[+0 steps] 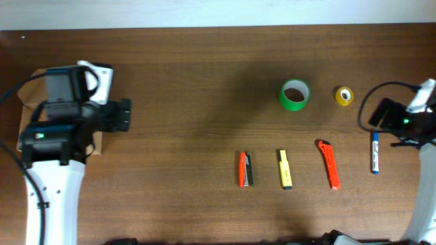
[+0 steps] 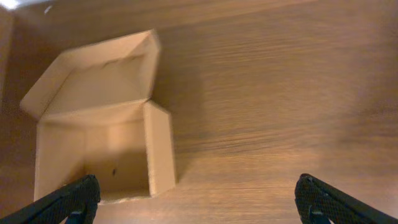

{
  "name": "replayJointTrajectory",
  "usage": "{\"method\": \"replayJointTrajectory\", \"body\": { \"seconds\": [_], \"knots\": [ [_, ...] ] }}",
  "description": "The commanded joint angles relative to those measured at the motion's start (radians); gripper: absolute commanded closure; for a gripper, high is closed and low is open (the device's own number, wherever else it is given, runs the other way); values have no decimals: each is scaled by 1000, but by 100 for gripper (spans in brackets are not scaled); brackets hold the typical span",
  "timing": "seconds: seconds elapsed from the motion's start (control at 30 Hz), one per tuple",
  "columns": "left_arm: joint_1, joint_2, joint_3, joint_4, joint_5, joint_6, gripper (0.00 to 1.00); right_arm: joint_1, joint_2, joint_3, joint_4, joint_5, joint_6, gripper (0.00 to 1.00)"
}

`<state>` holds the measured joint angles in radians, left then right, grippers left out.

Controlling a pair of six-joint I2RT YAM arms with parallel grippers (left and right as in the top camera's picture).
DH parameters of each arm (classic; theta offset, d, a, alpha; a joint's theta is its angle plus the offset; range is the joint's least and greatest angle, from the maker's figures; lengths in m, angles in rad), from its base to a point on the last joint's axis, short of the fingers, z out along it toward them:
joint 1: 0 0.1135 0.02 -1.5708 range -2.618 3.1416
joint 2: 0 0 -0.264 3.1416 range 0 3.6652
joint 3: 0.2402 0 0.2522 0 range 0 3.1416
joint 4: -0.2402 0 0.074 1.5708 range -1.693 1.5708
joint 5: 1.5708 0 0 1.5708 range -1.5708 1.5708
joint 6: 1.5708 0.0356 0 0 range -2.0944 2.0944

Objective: Pack container
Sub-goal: 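Move the left gripper to the cardboard box's front wall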

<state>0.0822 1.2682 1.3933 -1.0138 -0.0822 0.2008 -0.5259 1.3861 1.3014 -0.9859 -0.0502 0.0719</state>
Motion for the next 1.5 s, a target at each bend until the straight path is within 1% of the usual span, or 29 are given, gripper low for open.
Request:
{"method": "replayJointTrajectory", "body": {
  "seconds": [0.0, 0.13, 0.23, 0.3, 0.43, 0.5, 0.6, 0.67, 0.83, 0.97, 1.07, 1.1, 1.17, 1.23, 1.33, 1.47],
  "knots": [
    [98, 14, 16, -9, 17, -51, 0, -80, 53, 25, 32, 43, 40, 1],
    [197, 44, 16, -14, 143, -51, 1, -151, 108, 25, 75, 43, 84, 1],
    [238, 104, 16, -37, 151, -77, 0, -173, 137, 25, 106, 32, 143, 1],
    [246, 151, 16, -56, 150, -77, 0, -174, 150, 25, 124, 32, 172, 1],
    [246, 269, 16, -81, 150, -76, 10, -174, 159, 25, 127, 25, 172, 1],
    [246, 328, 16, -86, 145, -71, 11, -174, 159, 25, 128, 25, 172, 1],
    [246, 397, 16, -70, 138, -10, 10, -174, 159, 25, 130, 26, 172, 1],
    [246, 426, 16, -52, 126, 3, 11, -174, 159, 25, 124, 25, 172, 1],
    [246, 465, 16, -5, 55, 49, 10, -174, 159, 25, 115, 25, 172, 1],
    [251, 485, 16, 21, 48, 88, 11, -174, 159, 25, 95, 26, 169, 1],
    [256, 508, 16, 48, 24, 90, 11, -174, 159, 25, 79, 29, 169, 1],
    [259, 516, 16, 54, 23, 89, 16, -174, 159, 25, 73, 29, 169, 1],
    [264, 534, 16, 65, 21, 89, 19, -174, 159, 25, 61, 29, 169, 1],
    [270, 558, 16, 78, 22, 74, 27, -174, 159, 25, 55, 29, 169, 1],
    [270, 597, 16, 86, 22, 58, 28, -174, 159, 25, 43, 29, 169, 1],
    [270, 635, 16, 87, 23, 46, 37, -174, 159, 25, 25, 29, 169, 1]
  ]
}}
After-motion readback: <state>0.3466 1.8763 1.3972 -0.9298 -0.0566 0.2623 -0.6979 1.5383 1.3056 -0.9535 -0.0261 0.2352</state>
